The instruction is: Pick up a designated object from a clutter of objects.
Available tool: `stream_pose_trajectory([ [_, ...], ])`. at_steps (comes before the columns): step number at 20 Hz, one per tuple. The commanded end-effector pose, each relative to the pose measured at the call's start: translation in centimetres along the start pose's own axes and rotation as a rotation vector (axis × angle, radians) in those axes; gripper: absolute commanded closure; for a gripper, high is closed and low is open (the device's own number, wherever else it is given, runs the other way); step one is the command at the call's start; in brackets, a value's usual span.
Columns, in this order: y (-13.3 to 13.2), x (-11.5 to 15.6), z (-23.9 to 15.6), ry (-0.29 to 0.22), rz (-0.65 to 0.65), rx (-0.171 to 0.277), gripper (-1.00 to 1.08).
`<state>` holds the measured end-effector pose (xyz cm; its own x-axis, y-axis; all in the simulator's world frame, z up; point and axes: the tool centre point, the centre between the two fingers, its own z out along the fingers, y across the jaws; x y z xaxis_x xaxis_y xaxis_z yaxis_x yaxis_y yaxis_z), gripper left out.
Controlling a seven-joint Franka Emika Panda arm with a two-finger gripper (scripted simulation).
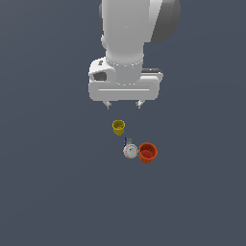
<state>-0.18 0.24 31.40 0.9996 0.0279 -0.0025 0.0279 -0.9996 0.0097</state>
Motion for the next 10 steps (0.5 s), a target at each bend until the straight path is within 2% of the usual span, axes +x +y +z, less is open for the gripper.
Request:
stream_pose_trajectory([
  [1, 0.0, 0.0, 0.0, 0.000, 0.000, 0.000, -0.92],
  [10, 0.6, 0.2, -1.7, 0.019, -0.003, 0.015, -0.92],
])
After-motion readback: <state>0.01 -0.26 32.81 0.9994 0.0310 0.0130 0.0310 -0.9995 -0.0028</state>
